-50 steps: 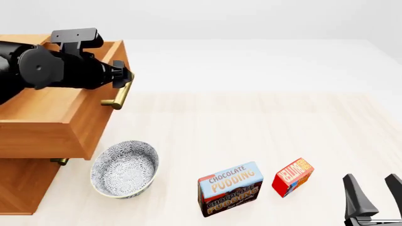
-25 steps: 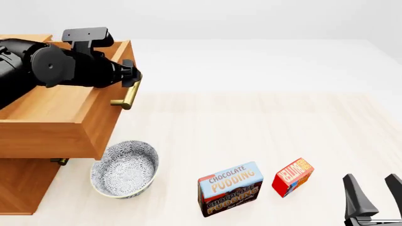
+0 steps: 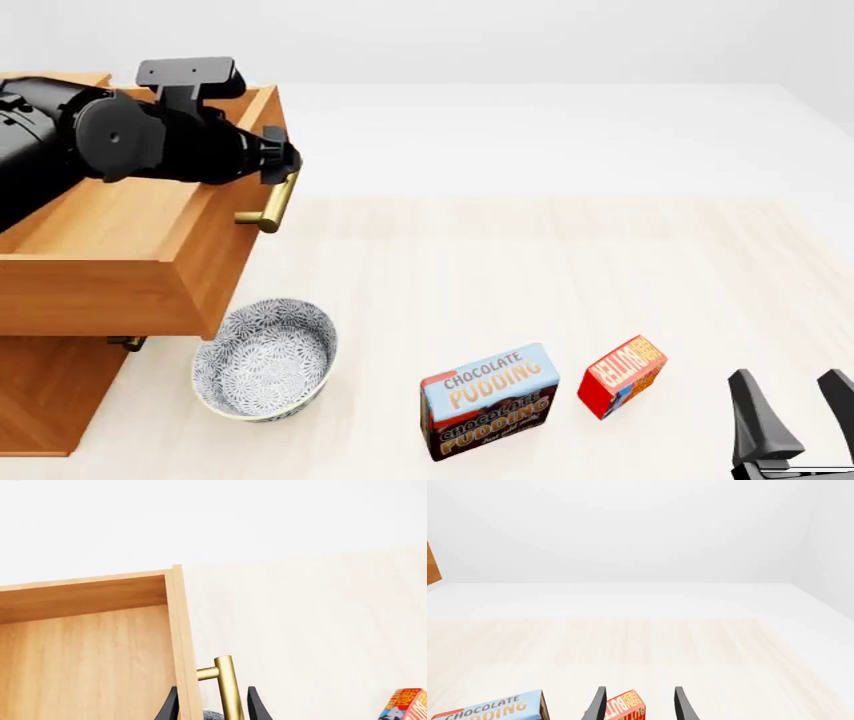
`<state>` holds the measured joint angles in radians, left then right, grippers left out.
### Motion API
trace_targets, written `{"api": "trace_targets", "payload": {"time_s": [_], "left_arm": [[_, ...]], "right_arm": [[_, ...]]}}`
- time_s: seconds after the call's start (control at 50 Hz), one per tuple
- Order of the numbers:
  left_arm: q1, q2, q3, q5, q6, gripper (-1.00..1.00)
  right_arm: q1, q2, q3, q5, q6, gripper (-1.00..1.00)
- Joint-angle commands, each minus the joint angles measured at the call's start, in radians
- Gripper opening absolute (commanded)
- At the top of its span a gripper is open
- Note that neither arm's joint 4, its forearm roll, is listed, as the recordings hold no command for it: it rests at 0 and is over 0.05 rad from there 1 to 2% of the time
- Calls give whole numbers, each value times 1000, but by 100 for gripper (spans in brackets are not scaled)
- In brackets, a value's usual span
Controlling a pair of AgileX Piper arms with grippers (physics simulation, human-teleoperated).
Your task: Put the butter at the back in the top drawer of the cabinet and close it.
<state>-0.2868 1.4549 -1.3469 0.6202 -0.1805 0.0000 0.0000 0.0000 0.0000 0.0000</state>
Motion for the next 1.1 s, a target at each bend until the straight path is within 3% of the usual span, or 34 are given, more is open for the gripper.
{"api": "trace_targets", "payload": {"time_s": [0.02, 0.4, 0.8, 1.1], "left_arm": [[-51, 70, 32, 7, 55, 100], [-41, -40, -27, 104, 106, 100], [-48, -121, -58, 174, 108, 100], [-94, -164, -154, 244, 132, 100]], "right_arm": [[0, 0, 0, 0, 0, 100], [0, 0, 0, 0, 0, 100], [0, 0, 0, 0, 0, 100], [0, 0, 0, 0, 0, 100]]}}
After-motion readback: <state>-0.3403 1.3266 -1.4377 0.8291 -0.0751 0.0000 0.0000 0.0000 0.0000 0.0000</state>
